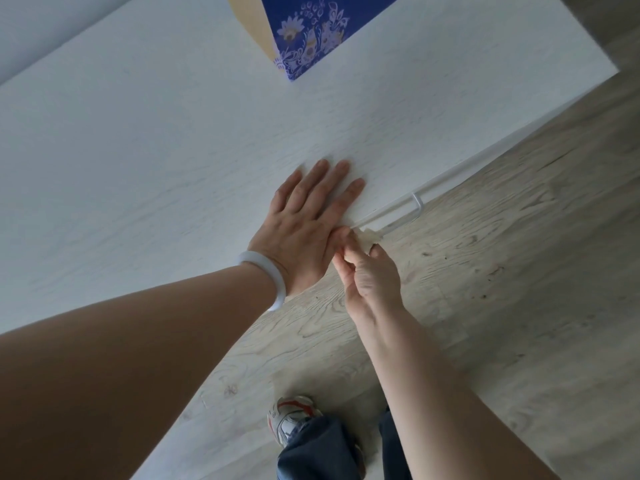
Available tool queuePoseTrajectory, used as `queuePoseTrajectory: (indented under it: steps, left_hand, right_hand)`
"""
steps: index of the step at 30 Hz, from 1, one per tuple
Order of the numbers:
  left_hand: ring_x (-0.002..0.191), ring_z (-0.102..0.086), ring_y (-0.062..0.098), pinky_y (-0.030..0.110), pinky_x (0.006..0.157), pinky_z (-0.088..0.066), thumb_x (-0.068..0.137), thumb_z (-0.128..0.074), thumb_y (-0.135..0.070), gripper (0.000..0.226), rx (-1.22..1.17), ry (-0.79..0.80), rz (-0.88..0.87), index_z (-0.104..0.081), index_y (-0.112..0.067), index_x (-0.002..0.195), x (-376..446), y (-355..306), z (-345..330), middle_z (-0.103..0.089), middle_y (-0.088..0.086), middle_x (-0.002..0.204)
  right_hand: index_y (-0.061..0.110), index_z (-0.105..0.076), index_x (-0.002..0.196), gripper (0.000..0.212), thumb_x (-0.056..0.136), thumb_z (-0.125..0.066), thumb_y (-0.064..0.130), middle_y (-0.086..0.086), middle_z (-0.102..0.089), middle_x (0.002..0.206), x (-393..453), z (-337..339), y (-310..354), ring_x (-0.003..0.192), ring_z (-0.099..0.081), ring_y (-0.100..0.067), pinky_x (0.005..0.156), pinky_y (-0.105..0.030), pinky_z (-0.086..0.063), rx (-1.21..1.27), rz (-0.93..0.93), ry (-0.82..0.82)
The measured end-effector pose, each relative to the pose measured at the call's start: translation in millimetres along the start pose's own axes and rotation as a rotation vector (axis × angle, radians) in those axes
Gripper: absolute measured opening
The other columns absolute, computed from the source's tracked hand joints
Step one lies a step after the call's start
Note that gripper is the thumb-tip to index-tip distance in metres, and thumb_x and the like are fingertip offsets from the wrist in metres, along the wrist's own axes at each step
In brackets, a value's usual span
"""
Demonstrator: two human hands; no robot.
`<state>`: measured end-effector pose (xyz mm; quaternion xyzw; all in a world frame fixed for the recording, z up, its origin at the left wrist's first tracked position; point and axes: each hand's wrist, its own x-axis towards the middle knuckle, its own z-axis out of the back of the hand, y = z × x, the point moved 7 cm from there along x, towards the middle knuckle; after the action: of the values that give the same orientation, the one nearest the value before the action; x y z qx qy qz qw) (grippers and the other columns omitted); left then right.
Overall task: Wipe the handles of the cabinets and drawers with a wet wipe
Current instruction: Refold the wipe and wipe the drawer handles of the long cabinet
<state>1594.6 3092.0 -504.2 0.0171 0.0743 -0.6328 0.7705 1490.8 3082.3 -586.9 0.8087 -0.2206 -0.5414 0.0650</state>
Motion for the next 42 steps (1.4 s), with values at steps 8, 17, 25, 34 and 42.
queuePoseTrajectory:
  steps: [8, 17, 25, 34, 42]
  left_hand:
    - [0.149, -0.007, 0.025, 0.047, 0.12, -0.012, 0.102, -0.021, -0.043, 0.056, -0.008, -0.011, -0.006, -0.015, -0.023, 0.154, -1, 0, 1, -0.012, 0.004, 0.161]
    - [0.149, -0.006, 0.025, 0.048, 0.119, -0.012, 0.102, -0.024, -0.042, 0.056, -0.022, -0.008, -0.002, -0.014, -0.024, 0.154, 0, 1, -1, -0.011, 0.003, 0.162]
    - [0.149, -0.006, 0.025, 0.048, 0.119, -0.013, 0.102, -0.023, -0.042, 0.056, -0.005, -0.003, 0.002, -0.015, -0.024, 0.154, 0, 0, -1, -0.011, 0.003, 0.162]
    - [0.149, -0.006, 0.025, 0.047, 0.12, -0.011, 0.102, -0.023, -0.042, 0.056, -0.001, 0.004, 0.002, -0.014, -0.024, 0.154, -1, 0, -1, -0.011, 0.003, 0.162]
    - [0.149, -0.007, 0.025, 0.047, 0.12, -0.012, 0.102, -0.027, -0.04, 0.056, 0.003, -0.012, 0.0, -0.014, -0.024, 0.154, -1, 0, -1, -0.012, 0.003, 0.162]
  right_hand:
    - [0.002, -0.068, 0.087, 0.016, 0.082, -0.062, -0.011, -0.006, -0.071, 0.089, 4, 15, 14, 0.087, -0.069, -0.013, 0.077, -0.021, -0.056, 0.071, -0.012, 0.11]
    - [0.003, -0.065, 0.091, 0.011, 0.091, -0.063, 0.013, -0.011, -0.067, 0.095, 5, 42, 111, 0.083, -0.069, -0.018, 0.074, -0.026, -0.058, -0.155, 0.286, -0.097]
    - [0.021, -0.075, 0.082, 0.009, 0.087, -0.069, 0.016, 0.008, -0.067, 0.062, 0, 29, 92, 0.054, -0.051, -0.001, 0.059, -0.015, -0.047, -0.269, 0.346, -0.209]
    - [0.007, -0.069, 0.092, 0.005, 0.087, -0.068, 0.006, -0.002, -0.07, 0.079, -2, 33, 68, 0.066, -0.057, -0.006, 0.058, -0.013, -0.05, -0.083, 0.136, -0.202]
    - [0.011, -0.069, 0.091, 0.003, 0.09, -0.066, 0.013, 0.002, -0.064, 0.075, 8, 31, 84, 0.055, -0.053, 0.0, 0.055, -0.012, -0.046, -0.101, 0.205, -0.211]
